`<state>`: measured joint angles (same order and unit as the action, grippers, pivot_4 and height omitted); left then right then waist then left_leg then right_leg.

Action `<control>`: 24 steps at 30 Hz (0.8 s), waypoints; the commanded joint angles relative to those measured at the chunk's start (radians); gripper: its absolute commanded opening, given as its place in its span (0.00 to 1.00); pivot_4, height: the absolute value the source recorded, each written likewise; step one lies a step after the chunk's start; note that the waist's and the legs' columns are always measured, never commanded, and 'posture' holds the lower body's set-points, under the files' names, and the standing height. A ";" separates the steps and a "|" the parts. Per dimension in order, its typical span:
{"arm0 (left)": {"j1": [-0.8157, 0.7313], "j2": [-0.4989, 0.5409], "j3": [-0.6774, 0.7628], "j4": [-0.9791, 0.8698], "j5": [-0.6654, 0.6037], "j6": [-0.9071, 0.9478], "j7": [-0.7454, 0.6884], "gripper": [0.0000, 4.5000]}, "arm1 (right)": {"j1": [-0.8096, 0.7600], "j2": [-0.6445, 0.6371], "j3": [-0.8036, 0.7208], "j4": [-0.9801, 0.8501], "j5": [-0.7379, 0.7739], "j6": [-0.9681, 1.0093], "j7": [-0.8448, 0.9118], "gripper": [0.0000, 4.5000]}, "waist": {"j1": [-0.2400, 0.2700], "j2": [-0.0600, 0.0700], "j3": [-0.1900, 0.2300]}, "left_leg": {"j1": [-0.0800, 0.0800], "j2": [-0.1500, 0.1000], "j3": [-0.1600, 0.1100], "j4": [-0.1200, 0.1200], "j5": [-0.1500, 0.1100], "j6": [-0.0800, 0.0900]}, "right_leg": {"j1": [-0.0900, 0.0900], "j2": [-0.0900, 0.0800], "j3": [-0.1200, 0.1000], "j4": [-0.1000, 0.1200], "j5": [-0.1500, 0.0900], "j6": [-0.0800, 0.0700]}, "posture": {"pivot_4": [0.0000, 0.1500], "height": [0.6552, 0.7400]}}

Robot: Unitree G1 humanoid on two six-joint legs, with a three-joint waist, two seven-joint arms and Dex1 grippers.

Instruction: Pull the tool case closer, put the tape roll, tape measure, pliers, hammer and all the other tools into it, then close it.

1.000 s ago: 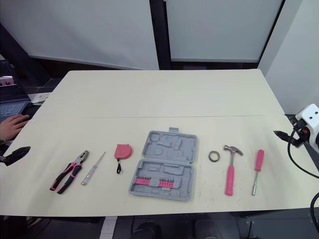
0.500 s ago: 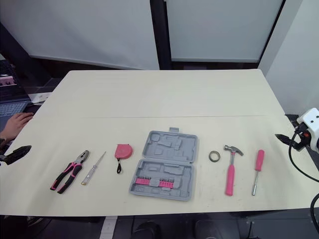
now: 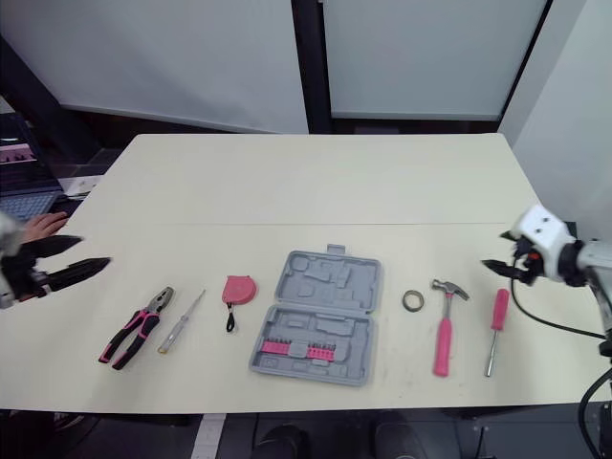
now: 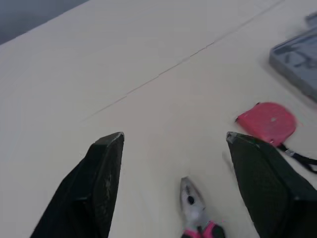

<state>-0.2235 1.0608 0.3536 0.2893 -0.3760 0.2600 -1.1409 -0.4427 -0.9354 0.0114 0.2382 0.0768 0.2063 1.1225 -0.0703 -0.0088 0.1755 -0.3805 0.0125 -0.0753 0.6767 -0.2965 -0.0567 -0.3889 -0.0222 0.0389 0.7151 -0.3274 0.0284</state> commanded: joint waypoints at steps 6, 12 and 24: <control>-0.028 -0.083 -0.305 -0.287 0.135 0.059 0.043 0.15 | 0.046 0.054 0.182 -0.351 -0.063 0.194 -0.019 0.32 | 0.008 -0.001 0.000 | 0.001 0.000 0.000 0.000 0.000 0.000 | 0.001 0.002 0.000 -0.001 0.000 0.000 | 1.00 1.00; -0.114 -0.185 -0.484 -0.252 0.264 0.031 0.072 0.00 | 0.060 0.099 0.296 -0.407 -0.140 0.225 -0.050 0.09 | 0.017 -0.001 0.000 | -0.001 -0.002 -0.001 0.001 0.000 0.000 | 0.000 0.003 0.000 -0.001 0.000 0.000 | 1.00 1.00; -0.287 -0.339 -0.650 -0.004 0.448 -0.068 0.117 0.00 | -0.006 0.253 0.432 -0.347 -0.245 0.234 -0.104 0.01 | 0.015 -0.002 0.000 | -0.001 -0.003 -0.002 0.002 0.000 0.000 | 0.000 0.004 -0.001 -0.001 0.000 0.000 | 1.00 1.00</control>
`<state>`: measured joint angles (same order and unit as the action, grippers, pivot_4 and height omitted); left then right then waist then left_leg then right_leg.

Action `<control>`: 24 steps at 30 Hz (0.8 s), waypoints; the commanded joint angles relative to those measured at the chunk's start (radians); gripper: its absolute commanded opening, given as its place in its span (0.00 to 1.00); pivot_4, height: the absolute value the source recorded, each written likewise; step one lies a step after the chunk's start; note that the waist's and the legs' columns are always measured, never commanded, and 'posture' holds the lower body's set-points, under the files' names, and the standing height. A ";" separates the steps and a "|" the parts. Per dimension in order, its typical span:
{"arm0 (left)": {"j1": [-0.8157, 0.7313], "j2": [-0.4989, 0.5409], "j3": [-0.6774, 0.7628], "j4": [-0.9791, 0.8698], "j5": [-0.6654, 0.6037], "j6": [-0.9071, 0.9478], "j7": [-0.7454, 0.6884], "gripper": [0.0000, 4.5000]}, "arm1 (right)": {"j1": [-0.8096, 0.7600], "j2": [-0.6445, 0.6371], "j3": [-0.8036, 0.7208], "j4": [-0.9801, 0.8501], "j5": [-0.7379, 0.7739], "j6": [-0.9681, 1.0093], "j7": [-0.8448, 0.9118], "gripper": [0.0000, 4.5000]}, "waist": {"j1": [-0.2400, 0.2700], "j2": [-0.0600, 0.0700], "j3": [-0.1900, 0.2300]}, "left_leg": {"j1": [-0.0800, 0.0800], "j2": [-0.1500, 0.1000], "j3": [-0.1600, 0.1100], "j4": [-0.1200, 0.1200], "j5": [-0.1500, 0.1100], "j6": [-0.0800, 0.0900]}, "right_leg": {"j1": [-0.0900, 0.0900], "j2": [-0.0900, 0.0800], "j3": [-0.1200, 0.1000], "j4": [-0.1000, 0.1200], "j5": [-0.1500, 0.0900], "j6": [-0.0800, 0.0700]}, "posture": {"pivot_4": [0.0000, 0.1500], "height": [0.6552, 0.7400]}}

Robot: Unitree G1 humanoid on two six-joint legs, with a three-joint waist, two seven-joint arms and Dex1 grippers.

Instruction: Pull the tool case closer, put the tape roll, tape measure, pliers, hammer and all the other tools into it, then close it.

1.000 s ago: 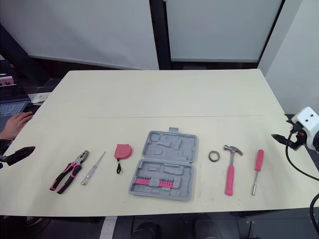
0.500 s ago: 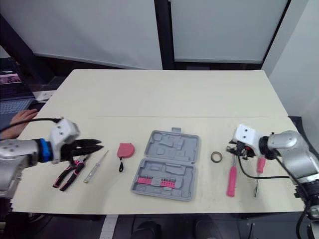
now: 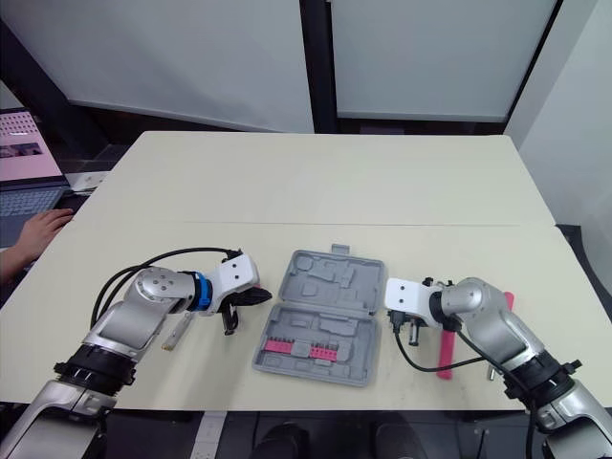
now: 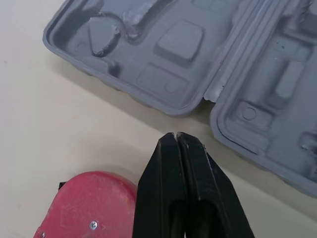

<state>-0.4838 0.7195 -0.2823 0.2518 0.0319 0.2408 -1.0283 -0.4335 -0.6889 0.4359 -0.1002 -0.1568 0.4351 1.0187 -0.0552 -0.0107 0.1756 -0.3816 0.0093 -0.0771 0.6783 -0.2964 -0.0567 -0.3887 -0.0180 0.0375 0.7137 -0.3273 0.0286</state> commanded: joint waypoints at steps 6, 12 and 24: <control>-0.038 -0.049 -0.032 0.046 0.044 -0.030 -0.016 0.00 | -0.016 0.033 0.020 0.001 -0.026 0.007 -0.005 0.01 | 0.004 0.000 0.000 | 0.000 0.000 -0.001 0.000 0.000 0.000 | 0.000 -0.001 0.000 0.000 0.000 0.000 | 1.00 1.00; -0.020 -0.085 -0.037 -0.018 0.044 0.006 -0.020 0.00 | -0.024 0.066 0.029 0.024 -0.036 -0.005 -0.014 0.01 | 0.003 0.000 0.000 | 0.000 0.000 -0.001 0.000 0.000 0.000 | 0.000 -0.001 0.000 0.000 0.000 0.000 | 1.00 1.00; 0.121 -0.047 -0.009 -0.224 0.031 0.100 -0.019 0.00 | 0.017 0.067 0.015 -0.028 -0.007 -0.017 0.010 0.01 | 0.003 0.000 0.000 | 0.000 0.001 -0.001 0.000 0.000 0.000 | 0.000 -0.001 0.001 0.000 0.000 0.000 | 1.00 1.00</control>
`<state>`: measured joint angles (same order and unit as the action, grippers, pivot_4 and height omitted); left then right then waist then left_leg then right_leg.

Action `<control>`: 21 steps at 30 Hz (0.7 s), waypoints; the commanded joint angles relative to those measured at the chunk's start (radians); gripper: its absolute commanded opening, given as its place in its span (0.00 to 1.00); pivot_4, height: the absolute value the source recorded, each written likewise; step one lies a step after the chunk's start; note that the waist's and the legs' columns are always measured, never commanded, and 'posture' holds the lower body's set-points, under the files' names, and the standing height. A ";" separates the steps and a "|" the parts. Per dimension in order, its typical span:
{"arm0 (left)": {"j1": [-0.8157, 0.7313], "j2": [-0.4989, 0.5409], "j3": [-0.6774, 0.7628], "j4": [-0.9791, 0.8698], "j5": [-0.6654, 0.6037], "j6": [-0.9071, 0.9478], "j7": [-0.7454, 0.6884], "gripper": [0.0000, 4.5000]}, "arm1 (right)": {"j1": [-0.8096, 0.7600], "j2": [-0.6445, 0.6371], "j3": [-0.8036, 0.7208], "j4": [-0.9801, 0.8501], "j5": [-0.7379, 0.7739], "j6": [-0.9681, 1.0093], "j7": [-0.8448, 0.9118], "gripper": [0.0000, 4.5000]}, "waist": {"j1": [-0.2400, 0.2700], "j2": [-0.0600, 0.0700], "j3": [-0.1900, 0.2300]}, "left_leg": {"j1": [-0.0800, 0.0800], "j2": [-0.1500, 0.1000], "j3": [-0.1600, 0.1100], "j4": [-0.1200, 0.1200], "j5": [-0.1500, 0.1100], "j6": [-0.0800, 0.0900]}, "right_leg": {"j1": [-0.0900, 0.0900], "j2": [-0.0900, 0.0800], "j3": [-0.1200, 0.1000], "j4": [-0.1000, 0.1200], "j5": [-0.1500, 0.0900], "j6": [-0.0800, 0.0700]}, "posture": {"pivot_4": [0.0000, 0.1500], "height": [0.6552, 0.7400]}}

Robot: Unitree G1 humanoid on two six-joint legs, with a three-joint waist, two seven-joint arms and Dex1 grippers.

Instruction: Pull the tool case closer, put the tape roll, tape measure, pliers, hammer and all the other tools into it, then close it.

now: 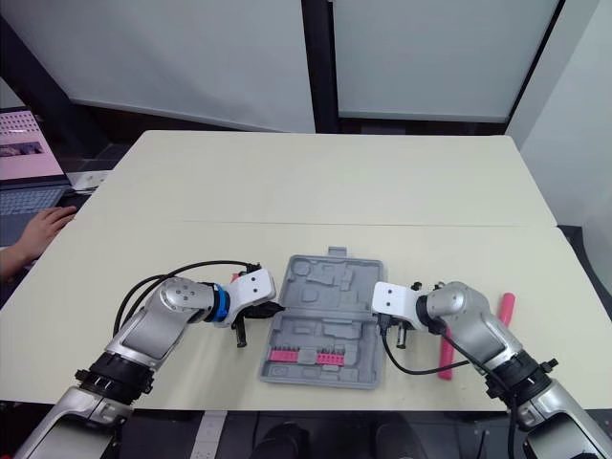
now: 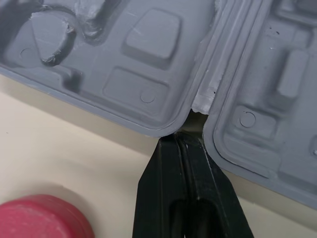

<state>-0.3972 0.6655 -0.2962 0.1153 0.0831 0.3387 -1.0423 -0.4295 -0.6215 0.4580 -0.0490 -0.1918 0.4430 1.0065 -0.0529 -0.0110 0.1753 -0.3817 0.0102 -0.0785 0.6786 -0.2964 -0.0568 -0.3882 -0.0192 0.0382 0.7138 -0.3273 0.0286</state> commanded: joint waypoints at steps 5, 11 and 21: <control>0.100 0.028 0.020 -0.161 -0.031 0.036 -0.004 0.00 | 0.059 -0.024 -0.001 -0.149 0.042 -0.008 0.052 0.01 | 0.000 0.000 0.000 | 0.000 0.000 0.000 0.000 0.000 0.000 | 0.000 0.000 0.000 0.000 0.000 0.000 | 1.00 1.00; 0.171 0.058 0.022 -0.247 -0.036 0.083 -0.018 0.00 | 0.088 -0.043 0.005 -0.201 0.043 0.012 0.082 0.01 | -0.001 0.000 0.000 | 0.001 0.000 0.000 0.000 0.000 0.000 | 0.000 0.000 0.000 0.000 0.000 0.000 | 1.00 1.00; 0.293 0.098 0.011 -0.408 -0.046 0.186 -0.003 0.00 | 0.143 -0.061 0.013 -0.287 0.081 0.098 0.124 0.01 | 0.000 0.000 0.000 | 0.001 0.000 0.000 -0.001 0.000 0.000 | 0.001 0.000 0.001 -0.001 0.000 0.000 | 1.00 1.00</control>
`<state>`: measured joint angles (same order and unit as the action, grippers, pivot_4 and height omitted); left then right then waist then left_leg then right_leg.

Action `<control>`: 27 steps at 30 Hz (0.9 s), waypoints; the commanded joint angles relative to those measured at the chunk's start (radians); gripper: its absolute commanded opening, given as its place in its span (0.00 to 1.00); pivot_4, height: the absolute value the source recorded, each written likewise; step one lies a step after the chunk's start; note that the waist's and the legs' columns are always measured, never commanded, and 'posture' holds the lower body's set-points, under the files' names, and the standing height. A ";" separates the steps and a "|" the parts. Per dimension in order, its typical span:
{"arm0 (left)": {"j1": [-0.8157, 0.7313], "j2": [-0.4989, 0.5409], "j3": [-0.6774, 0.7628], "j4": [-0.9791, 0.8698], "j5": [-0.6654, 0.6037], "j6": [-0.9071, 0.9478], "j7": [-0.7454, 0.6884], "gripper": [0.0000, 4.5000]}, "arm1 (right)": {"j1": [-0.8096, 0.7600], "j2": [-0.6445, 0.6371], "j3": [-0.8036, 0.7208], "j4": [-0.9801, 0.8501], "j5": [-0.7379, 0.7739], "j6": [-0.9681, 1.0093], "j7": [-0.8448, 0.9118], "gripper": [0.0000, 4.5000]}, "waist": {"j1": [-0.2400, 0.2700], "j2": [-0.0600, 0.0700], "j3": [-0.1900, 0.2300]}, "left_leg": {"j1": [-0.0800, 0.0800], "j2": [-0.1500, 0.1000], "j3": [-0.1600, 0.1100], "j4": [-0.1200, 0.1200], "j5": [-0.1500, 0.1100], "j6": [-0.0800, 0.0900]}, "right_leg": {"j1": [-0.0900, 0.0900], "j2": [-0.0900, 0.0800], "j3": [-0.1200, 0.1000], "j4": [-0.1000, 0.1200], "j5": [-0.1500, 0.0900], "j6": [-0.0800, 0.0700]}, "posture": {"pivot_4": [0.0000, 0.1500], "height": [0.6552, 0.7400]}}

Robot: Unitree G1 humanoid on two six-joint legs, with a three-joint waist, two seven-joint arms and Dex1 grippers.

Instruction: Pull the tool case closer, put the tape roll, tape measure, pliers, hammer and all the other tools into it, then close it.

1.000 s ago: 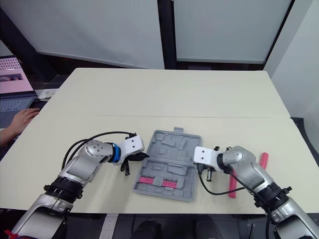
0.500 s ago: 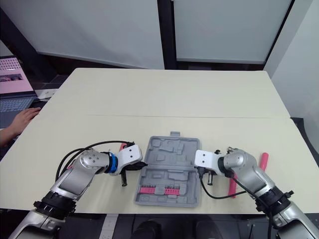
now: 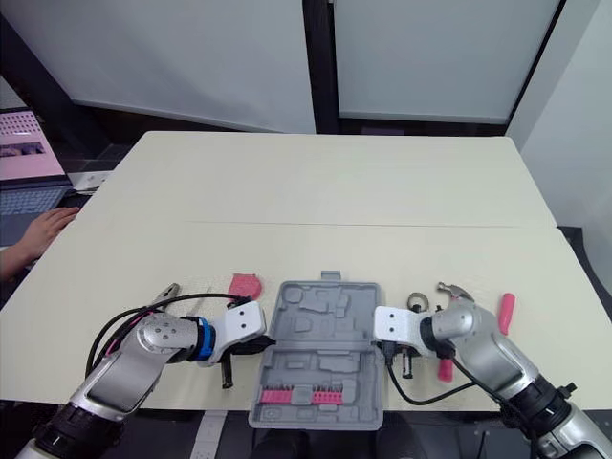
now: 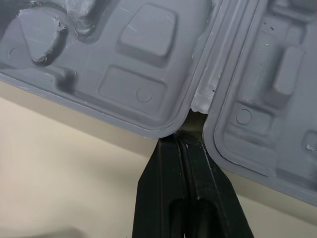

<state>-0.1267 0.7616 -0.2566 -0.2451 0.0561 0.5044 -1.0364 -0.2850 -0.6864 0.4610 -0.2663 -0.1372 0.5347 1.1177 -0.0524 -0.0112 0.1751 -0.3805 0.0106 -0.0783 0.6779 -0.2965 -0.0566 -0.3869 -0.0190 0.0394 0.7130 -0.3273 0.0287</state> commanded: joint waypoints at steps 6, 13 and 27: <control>0.044 0.013 -0.029 -0.078 -0.025 0.050 -0.015 0.00 | 0.019 -0.009 0.022 -0.089 0.034 0.018 0.018 0.01 | 0.001 0.000 0.000 | 0.000 0.000 0.000 0.000 0.000 0.000 | 0.000 0.000 0.000 0.000 0.000 0.000 | 1.00 1.00; 0.067 0.026 -0.040 -0.102 -0.022 0.062 -0.011 0.00 | 0.017 -0.008 0.029 -0.077 0.027 0.004 0.019 0.01 | 0.000 0.000 0.000 | 0.001 0.000 0.000 0.000 0.000 0.000 | 0.001 0.000 0.000 0.000 0.000 0.000 | 1.00 1.00; 0.049 0.035 -0.032 -0.065 -0.018 0.047 -0.001 0.00 | 0.005 -0.017 0.011 -0.033 0.016 -0.017 0.003 0.01 | 0.001 0.000 0.000 | 0.001 0.000 0.000 0.000 0.000 0.000 | 0.001 0.000 0.000 -0.001 0.000 0.000 | 1.00 1.00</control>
<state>-0.0891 0.7907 -0.2667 -0.3124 0.0458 0.5555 -1.0346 -0.2760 -0.7016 0.4793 -0.2780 -0.1340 0.5347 1.1271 -0.0512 -0.0116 0.1748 -0.3800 0.0105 -0.0784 0.6777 -0.2965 -0.0566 -0.3860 -0.0189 0.0393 0.7125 -0.3274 0.0288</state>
